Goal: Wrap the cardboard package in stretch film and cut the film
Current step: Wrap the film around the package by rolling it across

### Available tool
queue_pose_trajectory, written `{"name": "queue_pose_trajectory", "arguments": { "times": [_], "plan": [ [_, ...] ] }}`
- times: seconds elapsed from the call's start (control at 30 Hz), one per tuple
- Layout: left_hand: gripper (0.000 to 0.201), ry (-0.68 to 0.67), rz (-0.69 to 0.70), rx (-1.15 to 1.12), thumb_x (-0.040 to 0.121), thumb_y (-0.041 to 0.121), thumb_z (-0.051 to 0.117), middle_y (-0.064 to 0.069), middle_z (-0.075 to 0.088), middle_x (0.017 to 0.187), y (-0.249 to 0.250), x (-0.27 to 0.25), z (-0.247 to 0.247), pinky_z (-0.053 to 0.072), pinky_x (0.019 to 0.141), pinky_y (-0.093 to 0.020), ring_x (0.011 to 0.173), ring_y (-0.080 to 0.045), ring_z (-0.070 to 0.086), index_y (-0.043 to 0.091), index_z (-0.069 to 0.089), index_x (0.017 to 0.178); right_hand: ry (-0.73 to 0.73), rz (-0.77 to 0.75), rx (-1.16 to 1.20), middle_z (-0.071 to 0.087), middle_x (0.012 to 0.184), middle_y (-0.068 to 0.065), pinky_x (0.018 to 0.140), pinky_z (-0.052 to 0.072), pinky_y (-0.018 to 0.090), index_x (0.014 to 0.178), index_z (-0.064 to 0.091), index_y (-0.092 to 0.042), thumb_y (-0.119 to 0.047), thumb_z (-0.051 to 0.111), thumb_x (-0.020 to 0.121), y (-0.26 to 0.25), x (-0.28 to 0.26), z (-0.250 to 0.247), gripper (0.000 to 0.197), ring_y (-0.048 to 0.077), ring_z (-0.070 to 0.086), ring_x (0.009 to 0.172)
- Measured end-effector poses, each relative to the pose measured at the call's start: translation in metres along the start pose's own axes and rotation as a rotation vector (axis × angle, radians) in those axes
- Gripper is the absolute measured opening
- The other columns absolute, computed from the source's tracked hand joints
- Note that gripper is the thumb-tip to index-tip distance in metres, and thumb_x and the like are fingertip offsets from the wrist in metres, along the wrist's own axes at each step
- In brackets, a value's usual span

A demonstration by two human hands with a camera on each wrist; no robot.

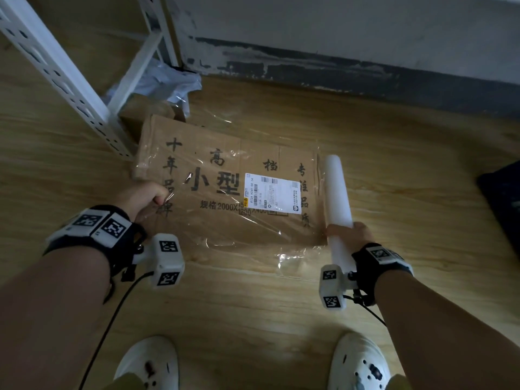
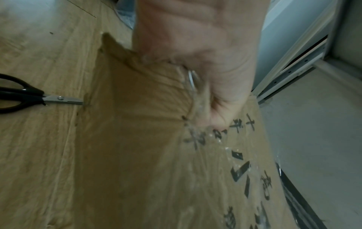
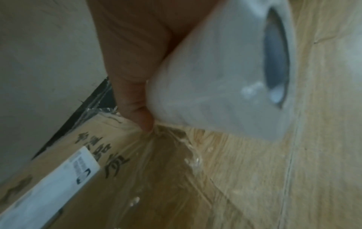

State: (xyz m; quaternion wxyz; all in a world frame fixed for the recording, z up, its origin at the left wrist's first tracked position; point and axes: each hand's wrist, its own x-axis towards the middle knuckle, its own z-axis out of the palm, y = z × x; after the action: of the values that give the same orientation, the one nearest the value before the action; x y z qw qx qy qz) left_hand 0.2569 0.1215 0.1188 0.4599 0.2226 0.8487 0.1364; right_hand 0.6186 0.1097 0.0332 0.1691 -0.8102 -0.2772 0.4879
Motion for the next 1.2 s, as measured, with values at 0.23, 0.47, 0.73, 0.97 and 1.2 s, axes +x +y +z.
{"name": "queue_pose_trajectory", "arguments": {
  "times": [0.23, 0.47, 0.73, 0.97, 1.2],
  "plan": [
    [0.025, 0.004, 0.050, 0.093, 0.084, -0.003, 0.044, -0.011, 0.035, 0.078, 0.002, 0.002, -0.001, 0.027, 0.056, -0.027, 0.062, -0.019, 0.032, 0.009, 0.036, 0.063, -0.050, -0.027, 0.052, 0.066, 0.103, 0.011, 0.077, 0.052, 0.040, 0.120, 0.057, -0.012, -0.038, 0.084, 0.064, -0.014, -0.001, -0.008, 0.068, 0.032, 0.064, 0.090],
    [0.024, -0.008, 0.006, 0.160, 0.087, -0.004, 0.044, -0.015, 0.039, 0.090, 0.001, 0.000, 0.002, 0.033, 0.068, -0.032, 0.079, -0.025, 0.040, 0.005, 0.040, 0.065, -0.103, 0.049, 0.172, 0.070, 0.103, 0.021, 0.077, 0.057, 0.045, 0.115, 0.064, 0.001, -0.045, 0.087, 0.024, -0.002, 0.044, -0.008, 0.105, 0.036, 0.069, 0.084],
    [0.012, -0.041, -0.029, 0.191, 0.091, -0.003, 0.040, -0.012, 0.037, 0.088, 0.003, -0.007, 0.003, 0.029, 0.067, -0.032, 0.075, -0.023, 0.037, 0.003, 0.044, 0.081, -0.160, 0.001, 0.150, 0.055, 0.118, 0.017, 0.087, 0.050, 0.051, 0.131, 0.042, -0.018, -0.012, 0.082, 0.064, -0.027, 0.000, 0.002, 0.078, 0.039, 0.058, 0.102],
    [0.014, -0.033, -0.016, 0.130, 0.089, -0.002, 0.045, -0.026, 0.045, 0.097, -0.001, -0.003, 0.006, 0.040, 0.073, -0.036, 0.084, -0.026, 0.040, 0.002, 0.042, 0.076, -0.074, -0.198, -0.147, 0.049, 0.133, 0.009, 0.095, 0.047, 0.045, 0.149, 0.020, -0.023, -0.008, 0.084, 0.068, -0.041, -0.011, 0.023, 0.104, 0.034, 0.049, 0.121],
    [0.017, -0.075, -0.043, 0.075, 0.083, 0.000, 0.047, -0.013, 0.042, 0.086, -0.018, 0.007, 0.004, 0.033, 0.069, -0.033, 0.072, -0.025, 0.041, 0.006, 0.042, 0.068, -0.083, -0.317, -0.081, 0.053, 0.132, 0.006, 0.098, 0.046, 0.049, 0.144, 0.023, -0.027, -0.003, 0.081, 0.069, -0.047, -0.013, 0.036, 0.097, 0.030, 0.053, 0.119]
  ]
}}
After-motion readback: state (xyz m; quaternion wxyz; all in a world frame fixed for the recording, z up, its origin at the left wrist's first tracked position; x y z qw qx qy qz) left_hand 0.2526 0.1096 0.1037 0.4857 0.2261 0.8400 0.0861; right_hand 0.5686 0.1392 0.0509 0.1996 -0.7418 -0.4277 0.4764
